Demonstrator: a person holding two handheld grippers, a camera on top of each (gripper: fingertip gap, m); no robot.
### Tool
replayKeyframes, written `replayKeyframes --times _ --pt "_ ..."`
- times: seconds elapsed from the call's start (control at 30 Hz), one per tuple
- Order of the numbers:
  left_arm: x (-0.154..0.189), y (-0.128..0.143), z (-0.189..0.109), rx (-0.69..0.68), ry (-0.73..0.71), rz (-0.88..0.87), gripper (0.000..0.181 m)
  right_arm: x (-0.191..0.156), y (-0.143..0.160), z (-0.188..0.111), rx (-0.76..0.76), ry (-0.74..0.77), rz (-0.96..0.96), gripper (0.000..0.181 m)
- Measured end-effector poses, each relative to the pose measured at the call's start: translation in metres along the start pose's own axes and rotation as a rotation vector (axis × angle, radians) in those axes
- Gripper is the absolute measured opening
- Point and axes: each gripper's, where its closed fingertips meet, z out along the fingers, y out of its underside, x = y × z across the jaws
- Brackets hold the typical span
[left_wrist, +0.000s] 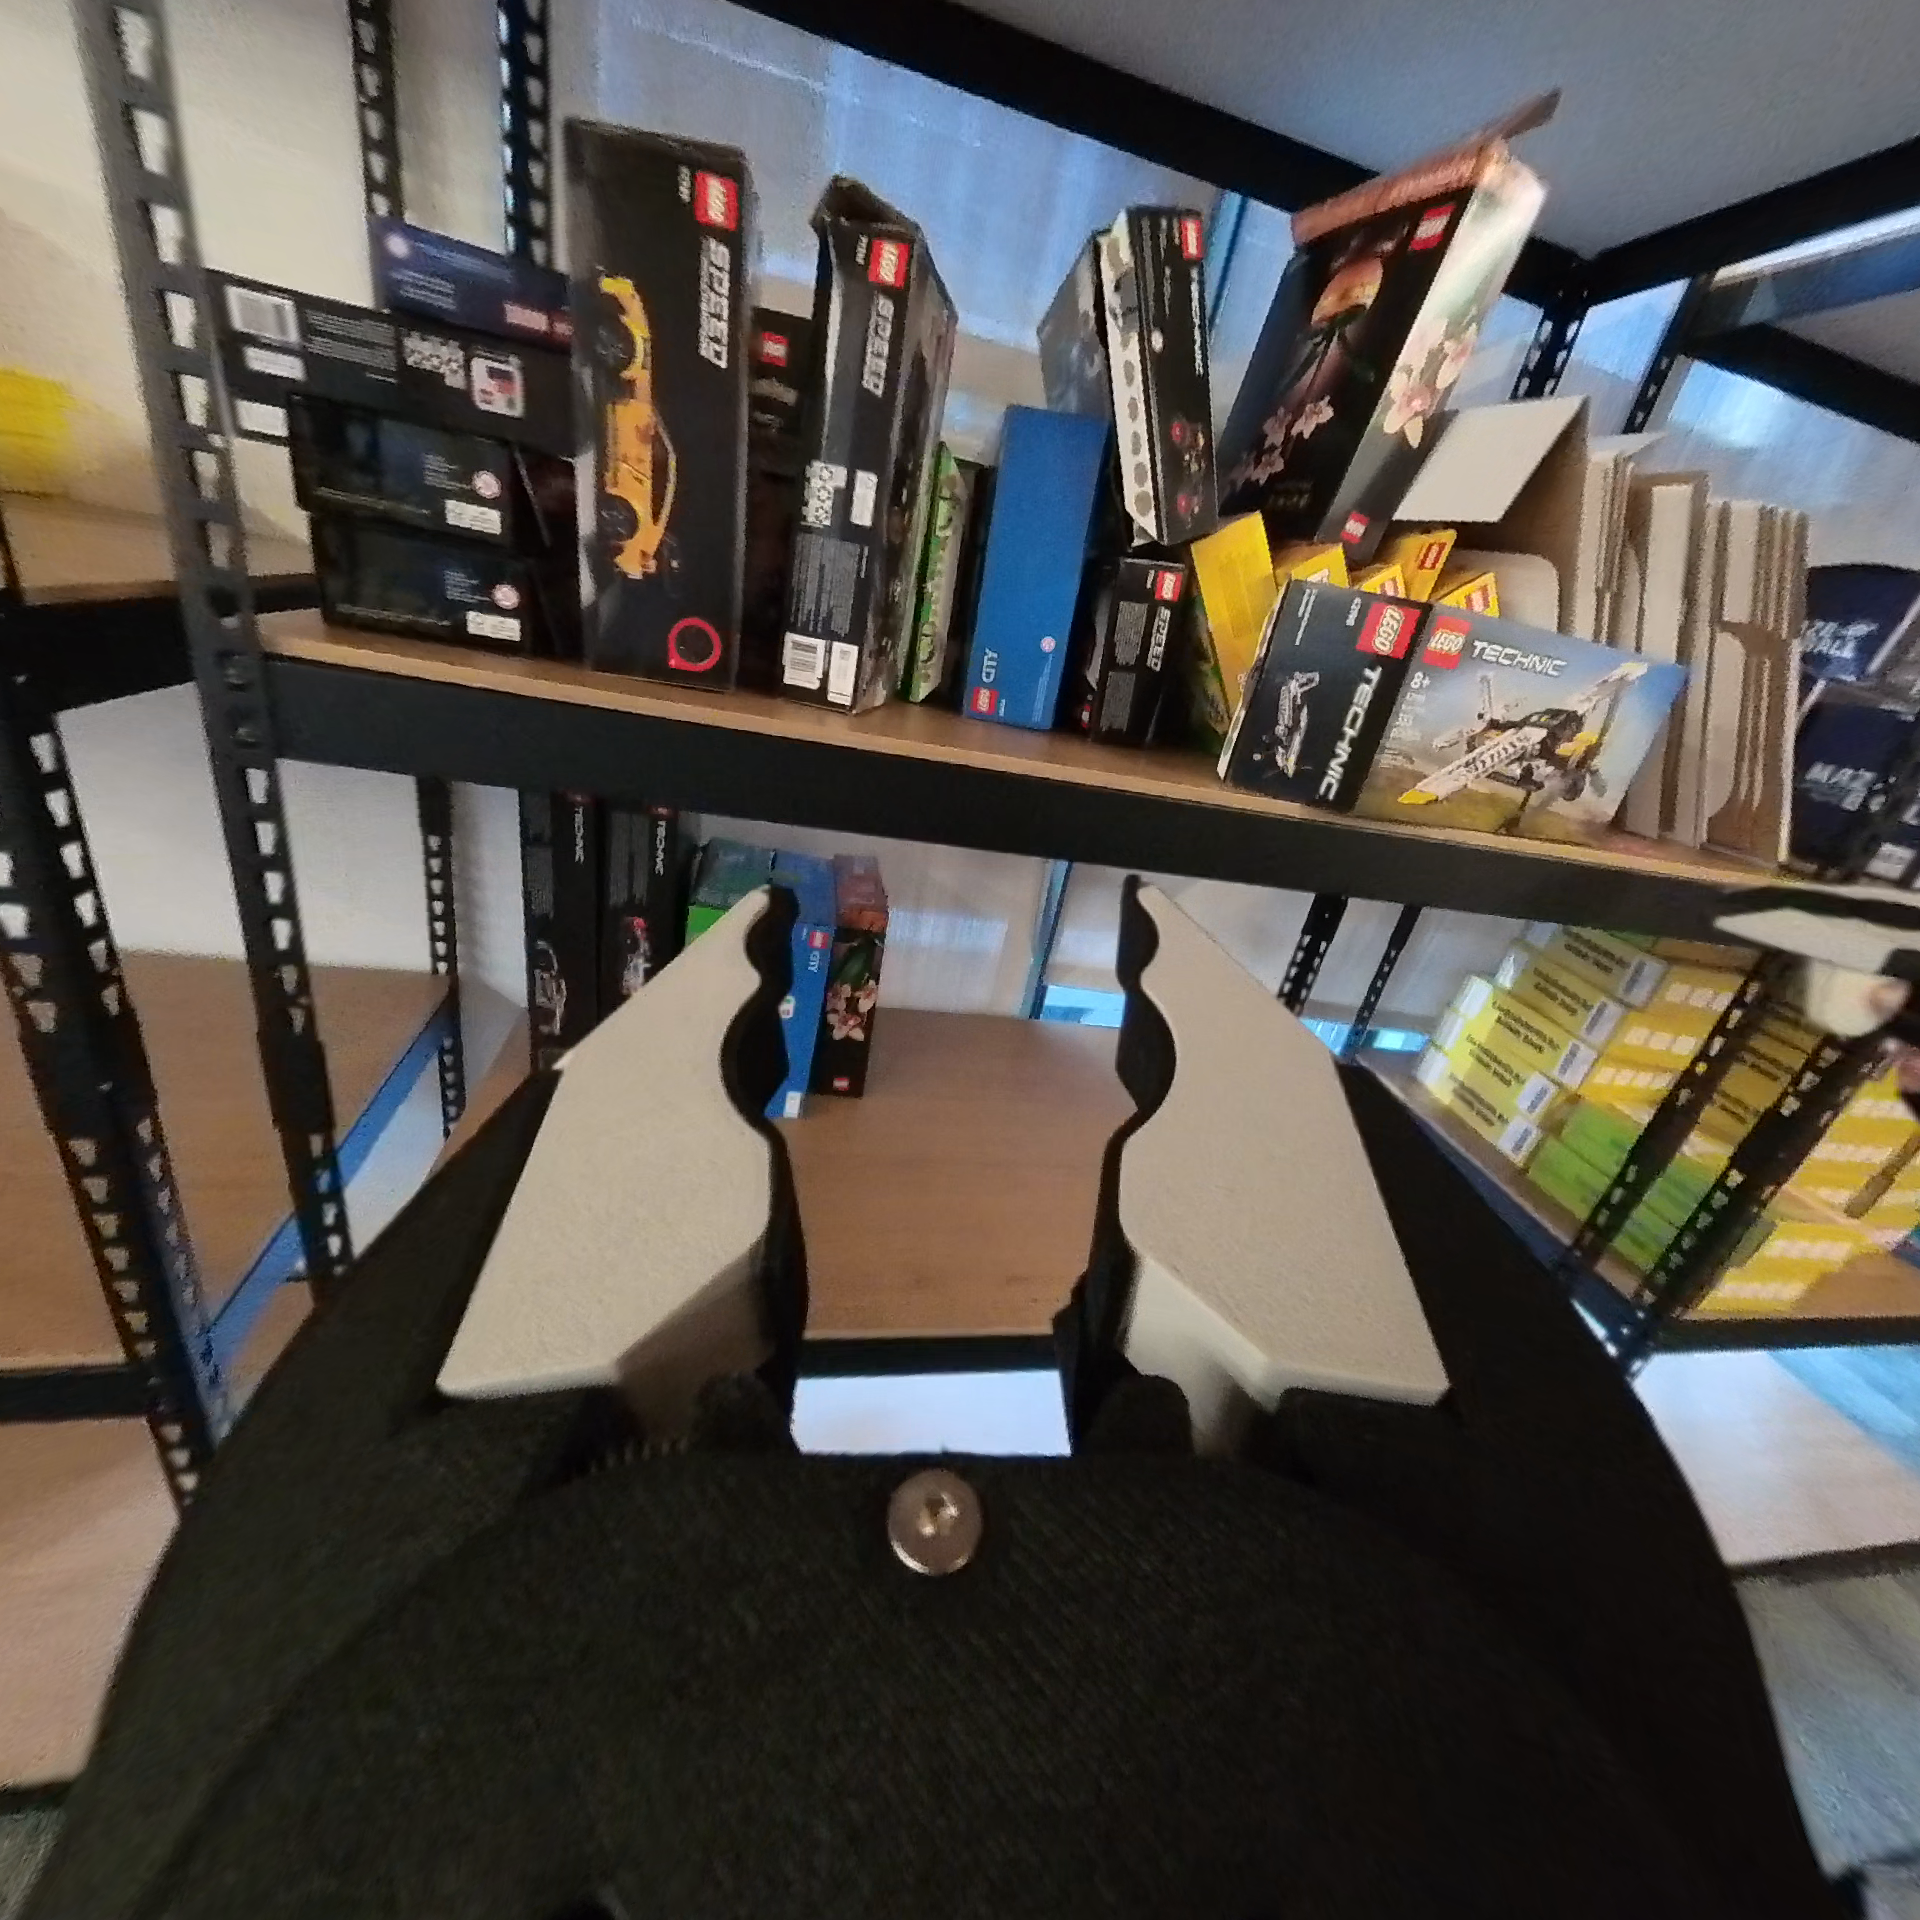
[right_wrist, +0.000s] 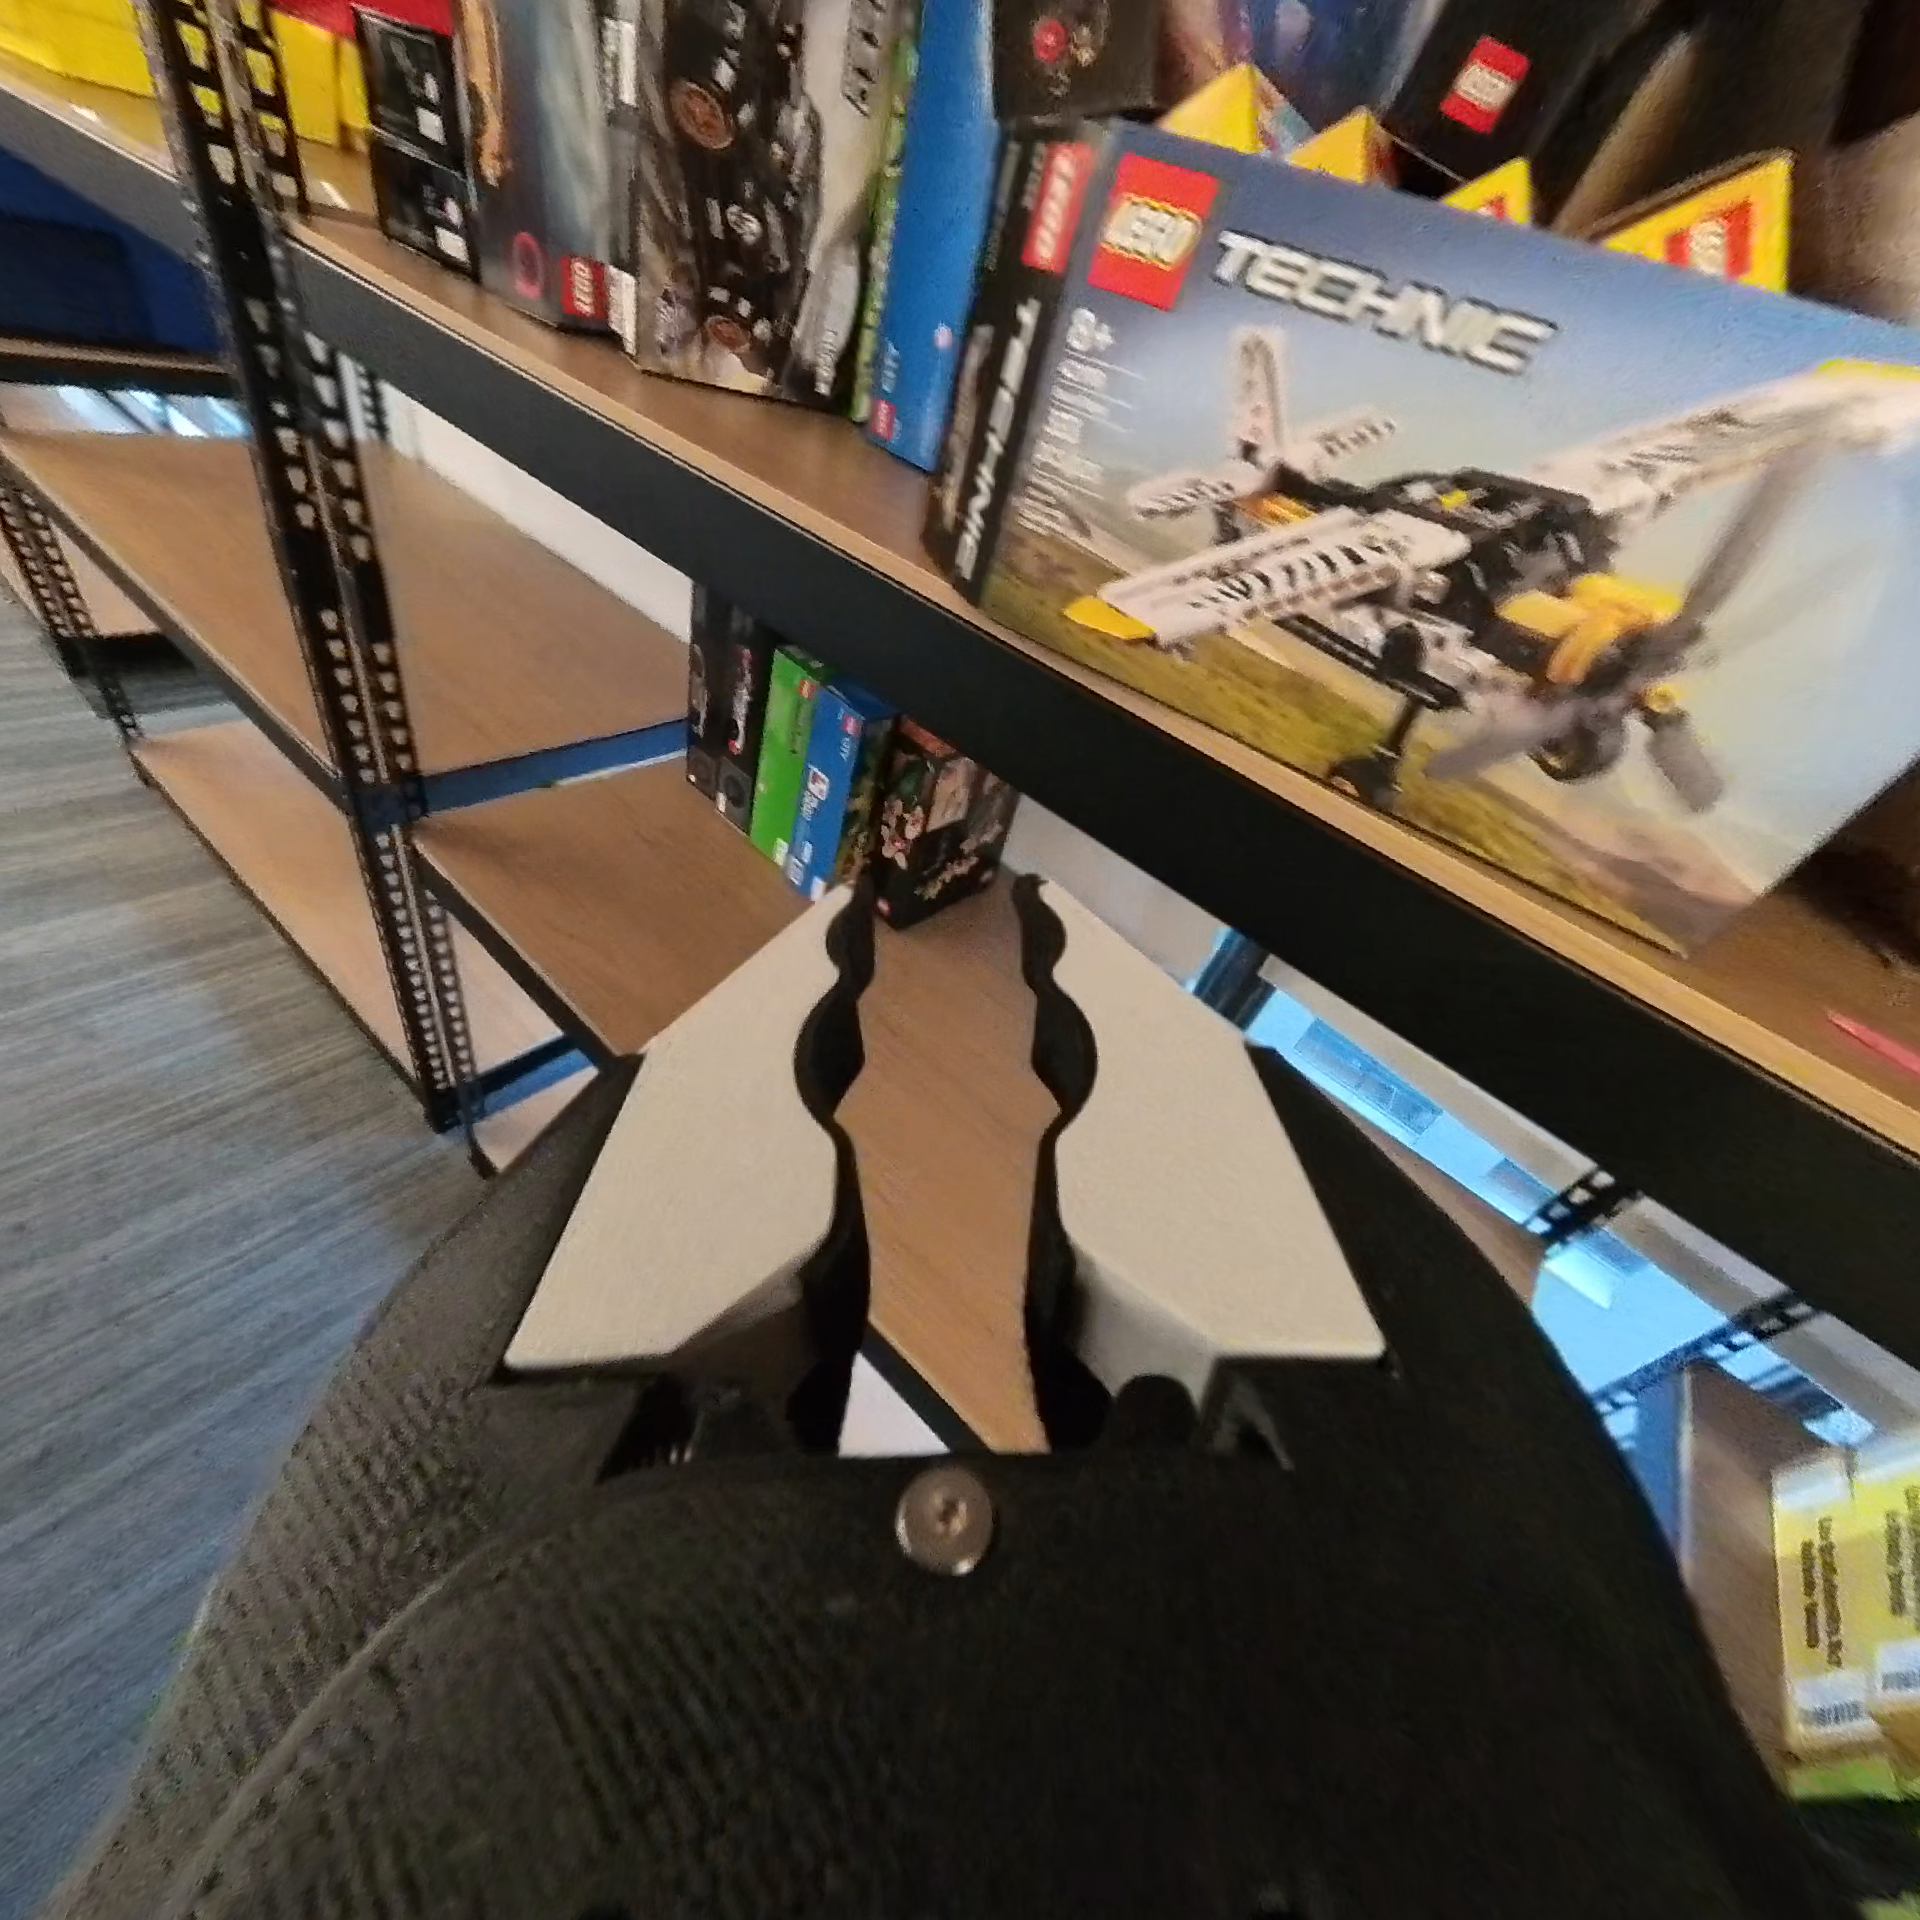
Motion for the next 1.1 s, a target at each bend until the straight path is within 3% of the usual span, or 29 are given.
replayKeyframes --times 0.2,0.4,0.53,0.63,0.7,0.77,0.83,0.93,1.1 --pt "0.01 0.012 0.056 -0.086 0.051 0.067 0.06 0.017 0.007 -0.007 0.015 0.032 -0.058 0.032" --pt "-0.008 0.013 0.096 -0.099 0.184 0.073 0.061 0.02 0.01 0.014 0.047 0.098 0.019 0.042" --pt "-0.014 0.037 0.122 -0.13 0.319 0.032 0.062 0.02 0.014 0.027 0.08 0.198 0.106 0.044" --pt "-0.003 0.055 0.141 -0.135 0.427 -0.035 0.062 0.029 0.017 0.033 0.026 0.251 0.049 0.052" --pt "0.02 0.066 0.157 -0.16 0.519 -0.084 0.064 0.047 0.012 0.027 0.001 0.312 0.003 0.055" --pt "0.05 0.075 0.177 -0.195 0.602 -0.058 0.068 0.068 0.003 0.019 0.016 0.33 0.016 0.07" --pt "0.088 0.074 0.201 -0.186 0.68 0.011 0.074 0.094 0.0 0.014 0.02 0.329 0.058 0.089" --pt "0.146 0.066 0.248 -0.121 0.783 0.093 0.086 0.135 -0.007 0.017 0.055 0.264 0.141 0.103" --pt "0.218 0.066 0.335 -0.092 0.778 0.061 0.103 0.192 -0.012 0.041 0.023 0.15 0.145 0.116"
